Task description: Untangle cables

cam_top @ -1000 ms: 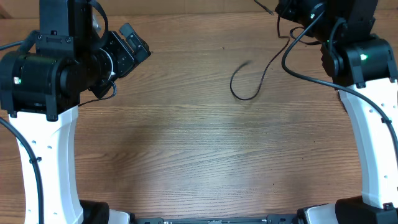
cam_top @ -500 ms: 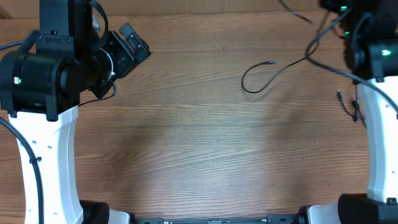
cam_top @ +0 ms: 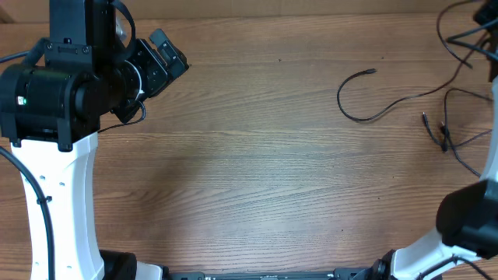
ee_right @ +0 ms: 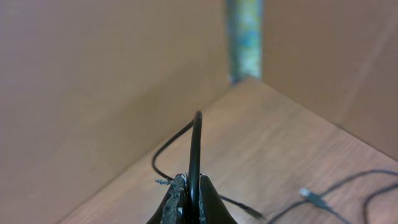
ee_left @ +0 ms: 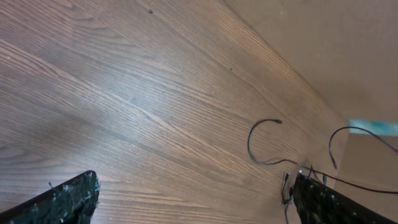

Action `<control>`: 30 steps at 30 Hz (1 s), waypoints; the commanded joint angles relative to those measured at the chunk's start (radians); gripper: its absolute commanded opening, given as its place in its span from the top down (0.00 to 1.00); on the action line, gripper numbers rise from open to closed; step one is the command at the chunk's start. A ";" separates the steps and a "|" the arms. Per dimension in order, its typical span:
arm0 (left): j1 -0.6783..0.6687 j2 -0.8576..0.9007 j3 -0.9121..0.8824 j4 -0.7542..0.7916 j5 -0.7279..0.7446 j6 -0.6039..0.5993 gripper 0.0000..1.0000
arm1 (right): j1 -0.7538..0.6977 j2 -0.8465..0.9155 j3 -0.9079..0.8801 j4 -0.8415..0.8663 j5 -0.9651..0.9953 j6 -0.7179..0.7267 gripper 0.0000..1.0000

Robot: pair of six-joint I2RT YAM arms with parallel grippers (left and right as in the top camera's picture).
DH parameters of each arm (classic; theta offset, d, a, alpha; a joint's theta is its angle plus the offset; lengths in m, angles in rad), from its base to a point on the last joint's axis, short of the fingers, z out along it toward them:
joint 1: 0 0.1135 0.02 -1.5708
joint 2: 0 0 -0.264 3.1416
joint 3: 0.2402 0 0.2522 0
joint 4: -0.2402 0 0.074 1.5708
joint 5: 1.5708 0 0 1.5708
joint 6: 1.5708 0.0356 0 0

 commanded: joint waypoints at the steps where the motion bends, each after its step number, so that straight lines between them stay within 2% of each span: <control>1: -0.002 0.005 0.008 0.000 -0.013 0.023 0.00 | -0.101 0.068 0.011 0.035 0.005 -0.007 0.96; 11: -0.002 0.005 0.008 0.000 -0.013 0.023 0.01 | -0.302 0.163 0.011 0.020 -0.002 -0.007 0.96; 13: -0.002 0.005 0.008 0.001 -0.013 0.023 0.00 | -0.330 0.164 0.011 0.017 -0.017 -0.008 0.94; 14: -0.002 0.005 0.008 0.001 -0.013 0.023 0.00 | -0.336 0.164 0.011 0.017 -0.030 -0.008 0.89; 16: -0.002 0.005 0.008 0.000 -0.013 0.023 0.01 | -0.356 0.164 0.011 0.008 -0.092 -0.008 0.67; 18: -0.002 0.005 0.008 0.001 -0.013 0.023 0.01 | -0.370 0.164 0.011 -0.012 -0.167 -0.008 0.29; 19: -0.002 0.005 0.008 0.001 -0.013 0.023 0.01 | -0.372 0.164 0.011 -0.018 -0.189 -0.008 0.12; 20: -0.002 0.005 0.008 0.001 -0.013 0.023 0.00 | -0.374 0.164 0.011 -0.026 -0.224 -0.008 0.00; 24: -0.002 0.005 0.008 0.001 -0.013 0.023 0.00 | -0.370 0.164 0.011 -0.086 -0.382 -0.010 0.00; 30: -0.002 0.005 0.008 0.001 -0.013 0.023 0.00 | -0.305 0.164 0.011 -0.230 -0.655 -0.104 0.00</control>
